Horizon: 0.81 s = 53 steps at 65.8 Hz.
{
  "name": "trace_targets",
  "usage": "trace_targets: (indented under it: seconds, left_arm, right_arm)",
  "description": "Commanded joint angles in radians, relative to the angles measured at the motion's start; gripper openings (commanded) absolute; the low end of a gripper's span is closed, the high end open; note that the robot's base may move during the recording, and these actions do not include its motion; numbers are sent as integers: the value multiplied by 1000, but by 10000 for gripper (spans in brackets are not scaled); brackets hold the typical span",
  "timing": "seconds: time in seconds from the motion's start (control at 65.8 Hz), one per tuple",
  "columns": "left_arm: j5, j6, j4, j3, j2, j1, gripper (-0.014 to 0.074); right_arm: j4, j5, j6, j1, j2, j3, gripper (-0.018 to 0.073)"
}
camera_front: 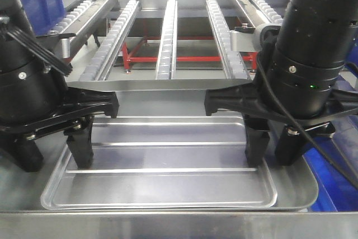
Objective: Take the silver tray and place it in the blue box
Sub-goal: 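Close both grippers on the tray rims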
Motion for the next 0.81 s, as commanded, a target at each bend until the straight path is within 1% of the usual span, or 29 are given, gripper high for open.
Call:
trace_targets:
  seconds: [0.0,0.122,0.35,0.593,0.791]
  left_arm:
    - [-28,-5,-3,-28,-33,-6,316]
    - [-28,-5,-3,-28,-33,-6,302]
    - [-28,-5,-3,-28,-33,-6,193]
    - [-28,-5,-3,-28,-33,-6,111]
    - [-26,-5,-3,-28,-33,-6,-17]
  right_arm:
    - [-16,-38,-10,1,-31,-30,336]
    - [-8,-43,-10,1,-15,-30,322]
    - [6,-32,-10,1,1,-30,319]
    - [6,-32,-10,1,1,-30,319]
    - [5,-32,-10,1,1,-30,310]
